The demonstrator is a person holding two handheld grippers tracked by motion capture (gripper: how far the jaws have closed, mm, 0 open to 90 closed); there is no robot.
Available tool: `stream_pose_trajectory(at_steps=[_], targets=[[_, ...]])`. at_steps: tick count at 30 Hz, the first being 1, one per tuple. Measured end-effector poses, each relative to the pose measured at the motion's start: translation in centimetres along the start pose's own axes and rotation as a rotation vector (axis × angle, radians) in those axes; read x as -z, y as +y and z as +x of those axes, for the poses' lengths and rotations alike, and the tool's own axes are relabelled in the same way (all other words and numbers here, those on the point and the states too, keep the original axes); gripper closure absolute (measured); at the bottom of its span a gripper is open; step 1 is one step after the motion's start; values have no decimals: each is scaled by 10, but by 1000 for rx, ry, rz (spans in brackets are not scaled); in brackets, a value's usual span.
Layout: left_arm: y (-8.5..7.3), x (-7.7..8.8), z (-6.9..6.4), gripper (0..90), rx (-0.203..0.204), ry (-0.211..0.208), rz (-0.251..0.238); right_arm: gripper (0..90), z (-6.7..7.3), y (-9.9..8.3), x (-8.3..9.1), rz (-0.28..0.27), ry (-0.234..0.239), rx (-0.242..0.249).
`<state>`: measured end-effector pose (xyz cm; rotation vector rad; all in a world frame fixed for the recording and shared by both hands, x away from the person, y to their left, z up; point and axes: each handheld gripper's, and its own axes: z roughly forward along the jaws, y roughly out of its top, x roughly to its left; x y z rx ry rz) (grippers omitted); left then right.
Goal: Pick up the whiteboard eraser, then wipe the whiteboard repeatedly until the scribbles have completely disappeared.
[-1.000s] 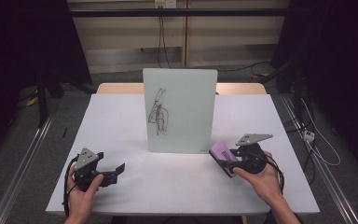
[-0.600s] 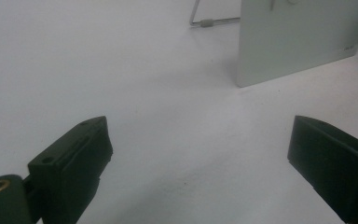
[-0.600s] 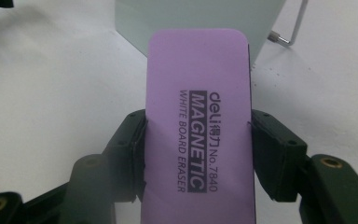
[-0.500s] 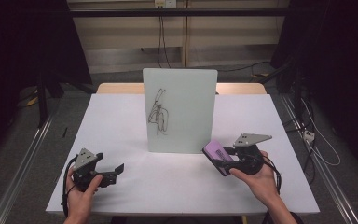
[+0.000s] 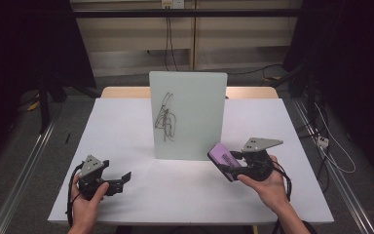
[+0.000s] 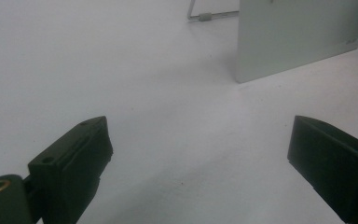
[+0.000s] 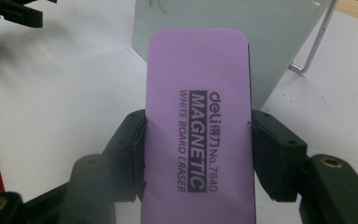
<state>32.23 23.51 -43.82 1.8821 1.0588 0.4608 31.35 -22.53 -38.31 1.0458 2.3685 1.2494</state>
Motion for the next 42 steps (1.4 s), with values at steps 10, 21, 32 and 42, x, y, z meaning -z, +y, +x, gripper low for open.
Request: stream_pose_trajectory(at_steps=[10, 21, 32, 42], targets=[[2, 2, -3, 60, -9, 2, -4, 415, 10, 5, -3, -15, 24, 34], [0, -3, 0, 60, 0, -3, 10, 415, 15, 24, -12, -37, 48, 74], [1, 0, 1, 60, 6, 8, 5, 415, 26, 56, -31, -70, 63, 149], [2, -5, -3, 60, -7, 5, 18, 415, 33, 82, -40, -123, 58, 205]])
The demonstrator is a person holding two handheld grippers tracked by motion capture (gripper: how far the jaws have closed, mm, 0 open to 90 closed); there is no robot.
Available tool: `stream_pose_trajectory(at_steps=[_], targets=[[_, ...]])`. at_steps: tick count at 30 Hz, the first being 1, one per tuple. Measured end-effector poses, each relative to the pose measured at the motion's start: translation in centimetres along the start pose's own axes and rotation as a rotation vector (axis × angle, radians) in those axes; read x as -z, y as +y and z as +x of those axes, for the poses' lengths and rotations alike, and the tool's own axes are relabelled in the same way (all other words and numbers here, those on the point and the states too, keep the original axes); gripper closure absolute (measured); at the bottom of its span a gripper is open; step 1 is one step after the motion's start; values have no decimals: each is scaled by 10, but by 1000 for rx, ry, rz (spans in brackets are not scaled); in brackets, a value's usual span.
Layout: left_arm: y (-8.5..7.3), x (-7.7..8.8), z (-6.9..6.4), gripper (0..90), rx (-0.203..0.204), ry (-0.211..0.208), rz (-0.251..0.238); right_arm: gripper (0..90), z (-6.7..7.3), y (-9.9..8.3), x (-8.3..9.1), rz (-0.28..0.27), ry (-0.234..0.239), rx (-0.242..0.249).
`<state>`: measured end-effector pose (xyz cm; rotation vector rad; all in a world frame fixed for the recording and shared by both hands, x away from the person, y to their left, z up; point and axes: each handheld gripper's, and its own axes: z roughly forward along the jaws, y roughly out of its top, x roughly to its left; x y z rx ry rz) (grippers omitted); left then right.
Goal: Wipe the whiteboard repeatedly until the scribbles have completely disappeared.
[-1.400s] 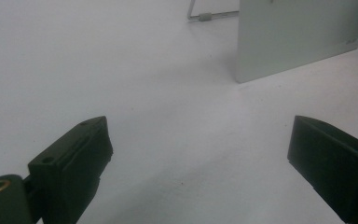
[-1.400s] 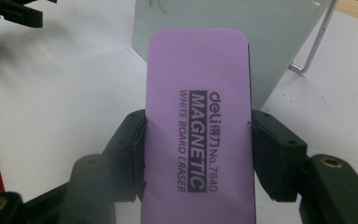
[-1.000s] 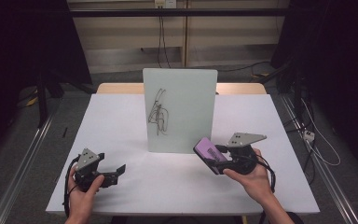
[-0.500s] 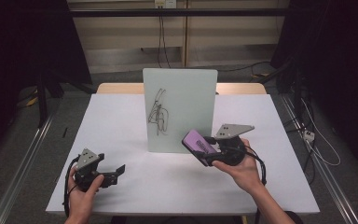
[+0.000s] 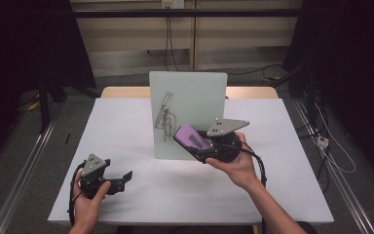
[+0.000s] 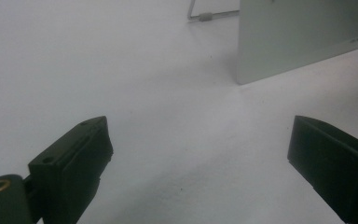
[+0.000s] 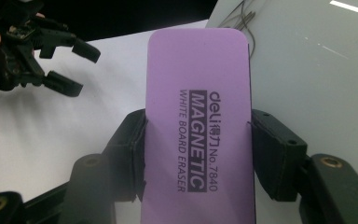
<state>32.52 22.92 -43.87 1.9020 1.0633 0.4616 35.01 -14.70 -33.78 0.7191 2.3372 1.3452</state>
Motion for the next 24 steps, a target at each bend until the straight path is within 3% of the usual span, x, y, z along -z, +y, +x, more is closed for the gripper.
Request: stream_pose_trajectory(at_steps=[24], targets=[[-2, 7, 1, 60, -7, -10, -13, 415, -12, 61, -27, -54, -52, 93]])
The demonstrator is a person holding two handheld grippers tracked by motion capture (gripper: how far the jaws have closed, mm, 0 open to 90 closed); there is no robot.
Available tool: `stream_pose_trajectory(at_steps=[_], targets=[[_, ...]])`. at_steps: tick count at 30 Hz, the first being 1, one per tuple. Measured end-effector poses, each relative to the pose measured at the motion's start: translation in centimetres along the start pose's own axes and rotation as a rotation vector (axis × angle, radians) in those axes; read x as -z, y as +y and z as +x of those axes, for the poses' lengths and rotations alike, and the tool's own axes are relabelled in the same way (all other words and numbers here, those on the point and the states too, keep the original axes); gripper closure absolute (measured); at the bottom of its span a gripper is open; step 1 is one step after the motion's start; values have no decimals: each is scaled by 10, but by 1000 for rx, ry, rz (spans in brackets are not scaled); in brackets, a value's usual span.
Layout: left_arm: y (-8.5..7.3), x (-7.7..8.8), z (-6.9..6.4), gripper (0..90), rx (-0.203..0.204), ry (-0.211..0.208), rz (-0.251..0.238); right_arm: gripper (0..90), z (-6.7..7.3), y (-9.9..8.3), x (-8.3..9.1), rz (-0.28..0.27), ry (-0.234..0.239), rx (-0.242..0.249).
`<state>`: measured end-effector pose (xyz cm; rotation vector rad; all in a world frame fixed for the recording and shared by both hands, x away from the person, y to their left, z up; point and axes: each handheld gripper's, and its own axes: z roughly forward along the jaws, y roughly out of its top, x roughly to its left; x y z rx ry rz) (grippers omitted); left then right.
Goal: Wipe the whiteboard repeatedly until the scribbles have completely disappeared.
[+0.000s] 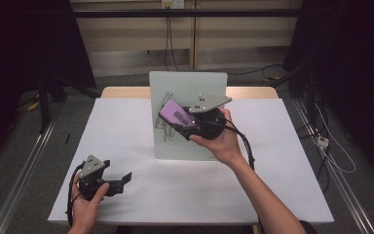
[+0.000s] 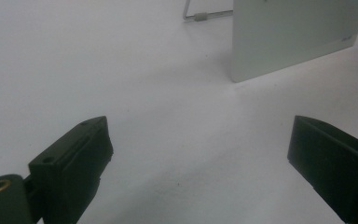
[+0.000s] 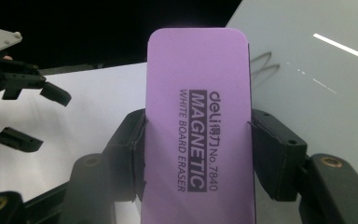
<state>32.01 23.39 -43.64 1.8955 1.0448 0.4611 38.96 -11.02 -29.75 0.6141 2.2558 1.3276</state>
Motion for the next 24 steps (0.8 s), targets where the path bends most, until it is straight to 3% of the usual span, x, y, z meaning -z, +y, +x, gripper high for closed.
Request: stream_pose_trajectory(at_steps=[10, 24], targets=[[-1, 1, 1, 60, 3, -2, 0, 415, -3, 14, -12, -11, -13, 21], [0, 1, 1, 60, 1, -3, 3, 415, -18, 29, -11, -33, -55, 18]])
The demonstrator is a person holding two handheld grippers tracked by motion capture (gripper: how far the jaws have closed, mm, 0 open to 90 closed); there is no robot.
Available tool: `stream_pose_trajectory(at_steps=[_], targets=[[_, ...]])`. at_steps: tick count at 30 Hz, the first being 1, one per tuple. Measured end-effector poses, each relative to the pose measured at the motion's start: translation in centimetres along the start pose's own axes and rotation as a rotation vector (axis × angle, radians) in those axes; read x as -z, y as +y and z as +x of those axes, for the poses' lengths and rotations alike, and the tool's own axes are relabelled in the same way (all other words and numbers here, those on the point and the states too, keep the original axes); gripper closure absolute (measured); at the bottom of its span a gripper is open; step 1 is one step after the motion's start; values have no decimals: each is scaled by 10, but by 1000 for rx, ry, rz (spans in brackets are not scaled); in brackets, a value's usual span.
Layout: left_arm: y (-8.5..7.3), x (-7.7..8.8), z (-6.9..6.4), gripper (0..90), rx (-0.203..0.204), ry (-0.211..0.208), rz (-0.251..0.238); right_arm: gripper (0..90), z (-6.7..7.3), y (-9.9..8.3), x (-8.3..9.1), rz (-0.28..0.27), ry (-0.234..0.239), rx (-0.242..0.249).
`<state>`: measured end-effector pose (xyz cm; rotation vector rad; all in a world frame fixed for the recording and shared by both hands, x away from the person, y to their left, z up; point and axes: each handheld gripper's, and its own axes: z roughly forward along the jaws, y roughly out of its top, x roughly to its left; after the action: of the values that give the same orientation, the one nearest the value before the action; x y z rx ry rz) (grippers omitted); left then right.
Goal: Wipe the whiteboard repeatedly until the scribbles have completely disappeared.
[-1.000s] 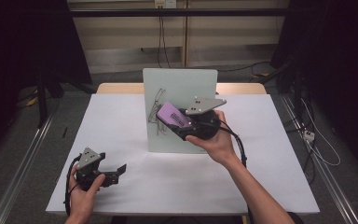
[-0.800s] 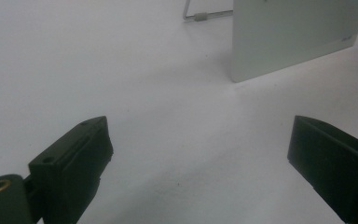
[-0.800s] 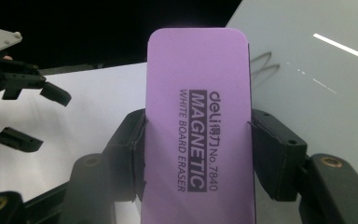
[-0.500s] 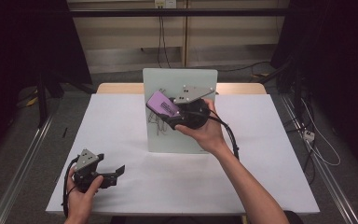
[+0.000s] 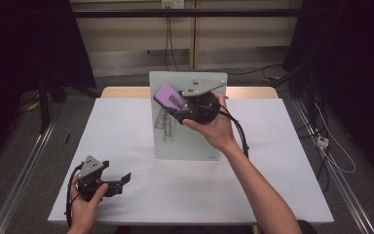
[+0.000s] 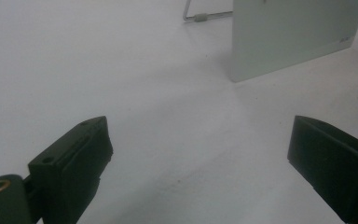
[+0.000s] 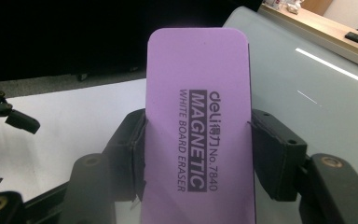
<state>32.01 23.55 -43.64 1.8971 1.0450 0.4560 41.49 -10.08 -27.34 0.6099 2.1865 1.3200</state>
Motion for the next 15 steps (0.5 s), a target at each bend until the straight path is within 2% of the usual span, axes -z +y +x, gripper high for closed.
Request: stream_pose_trajectory(at_steps=[7, 12, 15], targets=[[0, 0, -1, 60, 1, -1, 1, 415, -3, 0, -7, 31, -4, 10], [0, 0, -1, 60, 1, -2, 0, 415, -6, 0, -11, 42, -38, 20], [0, 0, -1, 60, 0, -2, 2, 416, -8, -1, -14, 48, -45, 9]])
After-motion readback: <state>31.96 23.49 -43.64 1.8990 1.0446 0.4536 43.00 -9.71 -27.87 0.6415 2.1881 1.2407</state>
